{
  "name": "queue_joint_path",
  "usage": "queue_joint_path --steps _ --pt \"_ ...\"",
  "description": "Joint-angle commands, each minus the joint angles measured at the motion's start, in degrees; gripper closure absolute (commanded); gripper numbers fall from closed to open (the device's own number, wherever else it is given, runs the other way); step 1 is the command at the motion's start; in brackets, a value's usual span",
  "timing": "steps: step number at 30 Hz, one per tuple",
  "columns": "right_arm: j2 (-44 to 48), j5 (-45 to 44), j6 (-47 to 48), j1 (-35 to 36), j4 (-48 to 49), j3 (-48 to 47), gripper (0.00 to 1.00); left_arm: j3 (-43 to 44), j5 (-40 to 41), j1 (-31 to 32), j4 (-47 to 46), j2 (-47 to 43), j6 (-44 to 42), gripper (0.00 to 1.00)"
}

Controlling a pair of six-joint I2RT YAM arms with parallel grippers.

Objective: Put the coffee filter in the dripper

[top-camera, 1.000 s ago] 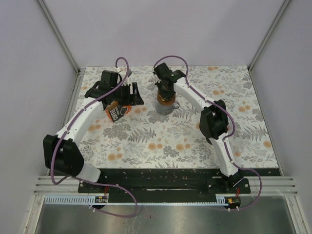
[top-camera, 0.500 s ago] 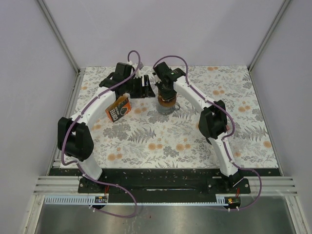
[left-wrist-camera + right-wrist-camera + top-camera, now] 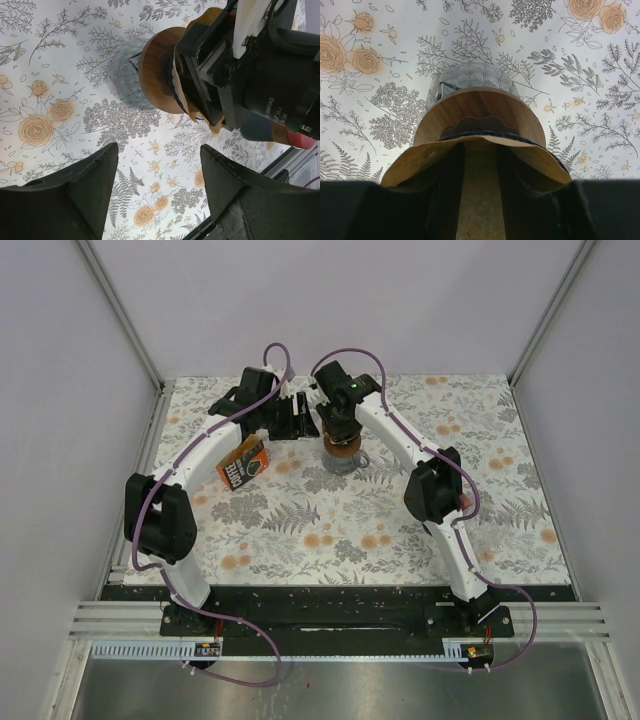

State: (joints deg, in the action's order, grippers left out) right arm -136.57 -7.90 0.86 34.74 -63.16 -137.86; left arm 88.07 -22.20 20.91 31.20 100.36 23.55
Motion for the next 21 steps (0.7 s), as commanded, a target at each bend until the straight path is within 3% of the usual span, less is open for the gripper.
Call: queue_joint_path --steps 1,21 --pt "-1.1 -1.4 1.7 -0.6 -1.1 -2.7 0.57 3.5 1.4 0.7 -2.8 0.3 0.4 0.3" --pt "3.1 -0.4 1.7 -1.9 -1.2 -3.0 0.57 7.3 4.2 2.3 -3.0 4.6 -0.4 0.3"
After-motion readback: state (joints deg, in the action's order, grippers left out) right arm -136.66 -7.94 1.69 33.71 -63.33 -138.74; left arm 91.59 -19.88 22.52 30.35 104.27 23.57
